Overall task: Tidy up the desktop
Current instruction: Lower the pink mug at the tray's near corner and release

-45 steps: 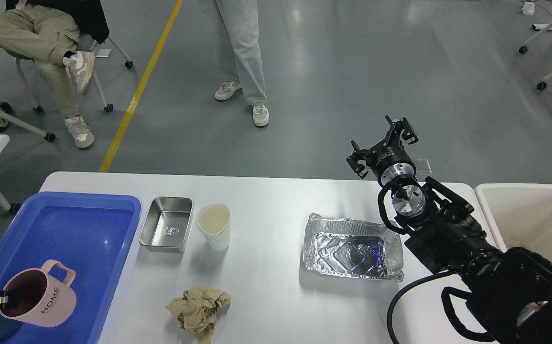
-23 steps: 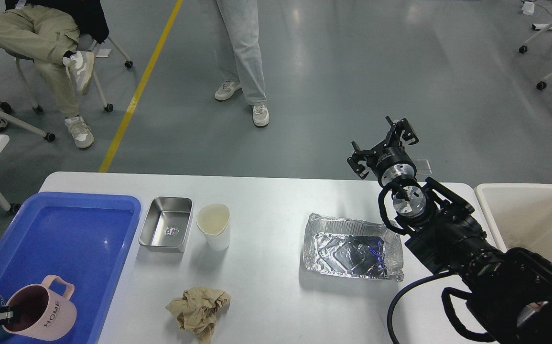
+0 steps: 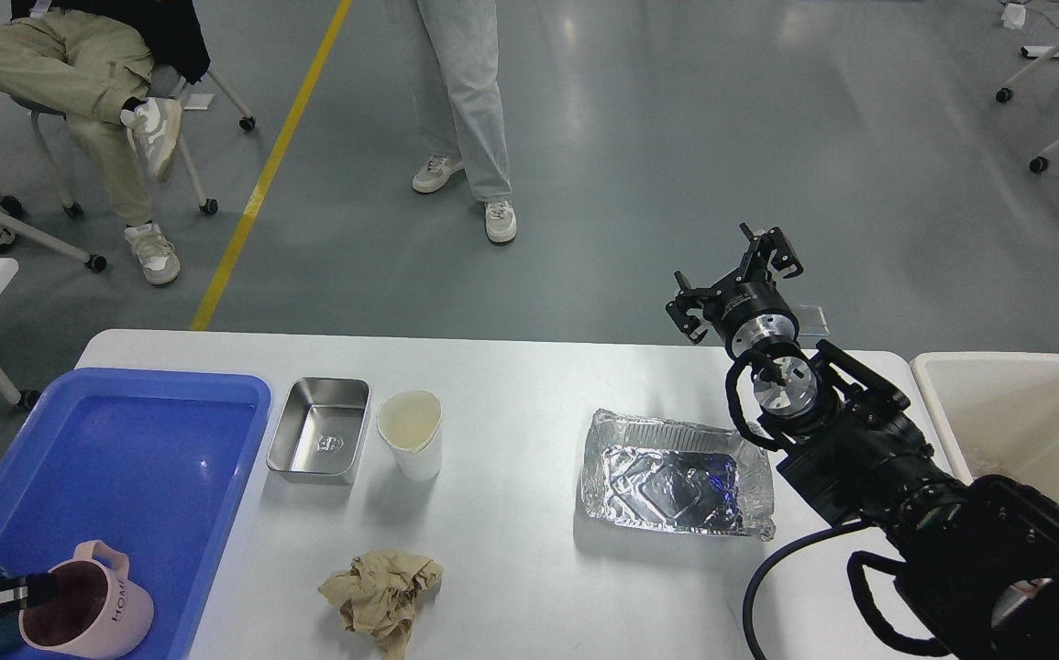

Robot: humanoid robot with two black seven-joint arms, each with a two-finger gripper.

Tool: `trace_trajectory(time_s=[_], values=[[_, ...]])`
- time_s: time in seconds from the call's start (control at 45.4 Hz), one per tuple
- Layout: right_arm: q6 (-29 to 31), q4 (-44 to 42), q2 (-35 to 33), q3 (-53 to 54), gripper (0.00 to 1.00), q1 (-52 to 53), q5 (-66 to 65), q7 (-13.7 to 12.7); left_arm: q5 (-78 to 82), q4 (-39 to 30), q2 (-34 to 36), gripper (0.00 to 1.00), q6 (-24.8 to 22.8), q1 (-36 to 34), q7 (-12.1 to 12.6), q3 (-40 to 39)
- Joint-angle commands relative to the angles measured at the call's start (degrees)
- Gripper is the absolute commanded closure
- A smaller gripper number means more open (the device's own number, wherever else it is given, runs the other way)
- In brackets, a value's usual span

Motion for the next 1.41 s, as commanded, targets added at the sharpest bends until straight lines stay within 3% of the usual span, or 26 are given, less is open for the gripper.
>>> trace_trajectory(time_s=[0.0,0.044,0.286,0.771,0.903,1.123,1.388], values=[[0.00,0.08,0.00,0.00,0.00,0.17,0.00,0.00,-0.09,-0.03,0.00,0.44,0.07,-0.09,-0.16,-0.06],[0.00,0.08,0.09,0.00,0.00,0.17,0.00,0.00,-0.09,-0.11,0.17,0.36,0.07,-0.18,-0.34,-0.06],[0.00,0.00,0.09,0.00,0.00,0.17,0.00,0.00,0.00,-1.08,0.97,0.21,0.68,-0.26,-0.69,-0.32],[-0.17,0.00,0.17,0.00,0.00,0.26,0.00,0.00,0.00,-10.13,7.47,0.13,-0.81,-1.14,-1.48,-7.96],[-0.17,0.08,0.17,0.00,0.00,0.26,0.00,0.00,-1.67,-11.01,9.93,0.11,-6.42,-1.41,-4.29,-15.08],[-0.17,0.00,0.26,0.00,0.00,0.17,0.00,0.00,-11.42,-10.75,15.82,0.11,-21.89,-3.25,-6.75,-30.64],[-0.17,0.00,0.61,-0.09,0.00,-0.09,0.00,0.00,-14.68,-10.57,21.26,0.11,-27.61,-10.89,-6.93,-33.37]])
